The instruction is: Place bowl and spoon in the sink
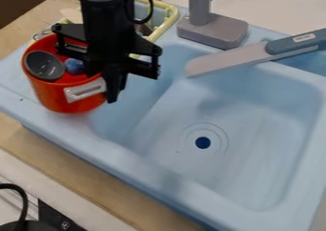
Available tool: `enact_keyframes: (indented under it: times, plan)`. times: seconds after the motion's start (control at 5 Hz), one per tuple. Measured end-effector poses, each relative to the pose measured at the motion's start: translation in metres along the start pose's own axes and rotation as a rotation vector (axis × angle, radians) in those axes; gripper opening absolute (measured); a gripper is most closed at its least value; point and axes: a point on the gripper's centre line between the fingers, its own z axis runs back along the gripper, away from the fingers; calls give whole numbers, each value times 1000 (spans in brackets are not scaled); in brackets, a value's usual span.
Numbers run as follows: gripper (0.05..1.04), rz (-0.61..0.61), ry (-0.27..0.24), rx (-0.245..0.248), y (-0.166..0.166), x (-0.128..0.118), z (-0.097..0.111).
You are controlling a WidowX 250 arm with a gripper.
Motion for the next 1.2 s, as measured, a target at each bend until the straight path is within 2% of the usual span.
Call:
enact_keyframes:
  times: [0.2,0.4,0.6,1.0,1.2]
  plan:
    - [57,-86,-8,3,-23,-12,9]
    - [57,-162,-19,-22,-55,-24,16]
    - [57,-183,-9,-77,-82,-24,15]
    - [57,-179,-26,-89,-123,-8,-4]
    - [57,-165,-82,-92,-140,0,-16]
